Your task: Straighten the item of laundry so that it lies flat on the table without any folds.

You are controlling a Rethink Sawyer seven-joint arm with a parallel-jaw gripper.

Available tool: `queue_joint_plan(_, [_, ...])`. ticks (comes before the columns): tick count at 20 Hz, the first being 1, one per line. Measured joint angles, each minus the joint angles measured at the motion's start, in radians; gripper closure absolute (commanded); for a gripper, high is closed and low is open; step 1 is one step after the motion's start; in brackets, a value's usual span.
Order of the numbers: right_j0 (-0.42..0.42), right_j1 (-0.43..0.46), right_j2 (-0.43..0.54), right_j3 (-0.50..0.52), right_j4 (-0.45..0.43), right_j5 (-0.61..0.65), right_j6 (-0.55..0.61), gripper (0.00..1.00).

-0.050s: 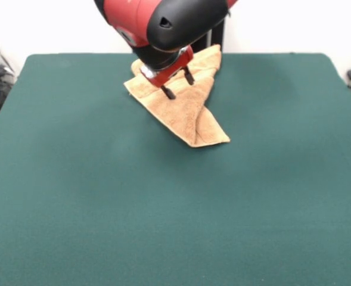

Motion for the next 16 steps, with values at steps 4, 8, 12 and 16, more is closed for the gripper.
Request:
queue_joint_plan(4, [0.0, 0.0, 0.0, 0.0, 0.0, 0.0, 0.0, 0.0])
queue_joint_plan(8, [0.001, 0.01, -0.013, 0.0, 0.002, 0.003, 0.0, 0.0])
queue_joint_plan(12, [0.0, 0.024, -0.031, 0.0, 0.008, 0.007, 0.0, 0.0])
queue_joint_plan(16, [-0.018, 0.036, -0.046, 0.0, 0.009, 0.008, 0.0, 0.0])
